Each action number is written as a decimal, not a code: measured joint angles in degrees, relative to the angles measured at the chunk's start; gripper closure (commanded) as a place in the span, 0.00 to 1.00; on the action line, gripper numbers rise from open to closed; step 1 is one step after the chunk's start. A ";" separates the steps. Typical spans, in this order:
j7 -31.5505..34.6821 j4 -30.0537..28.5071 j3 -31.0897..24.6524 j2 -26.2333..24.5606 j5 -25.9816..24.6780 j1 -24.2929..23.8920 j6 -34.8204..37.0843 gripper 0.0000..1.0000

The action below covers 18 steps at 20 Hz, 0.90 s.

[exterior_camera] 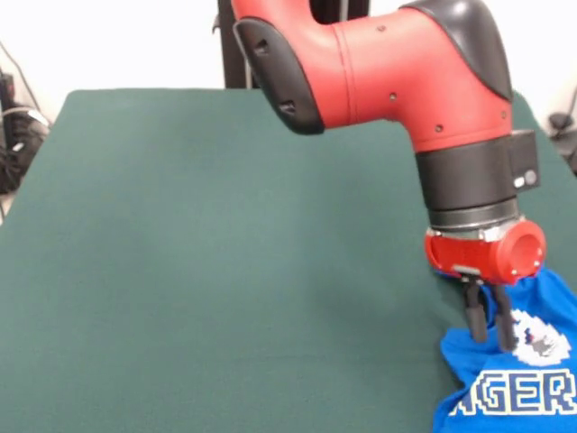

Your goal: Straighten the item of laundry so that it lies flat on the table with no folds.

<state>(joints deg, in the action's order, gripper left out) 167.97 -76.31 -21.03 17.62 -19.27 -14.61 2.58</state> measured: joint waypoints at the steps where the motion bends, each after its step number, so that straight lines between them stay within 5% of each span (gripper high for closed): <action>1: 0.00 0.00 0.00 0.04 -0.01 -0.08 0.00 1.00; 18: 0.00 0.34 0.10 0.34 -0.27 -2.84 1.05 1.00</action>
<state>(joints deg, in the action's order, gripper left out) 167.97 -75.97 -20.94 17.96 -19.54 -17.45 3.63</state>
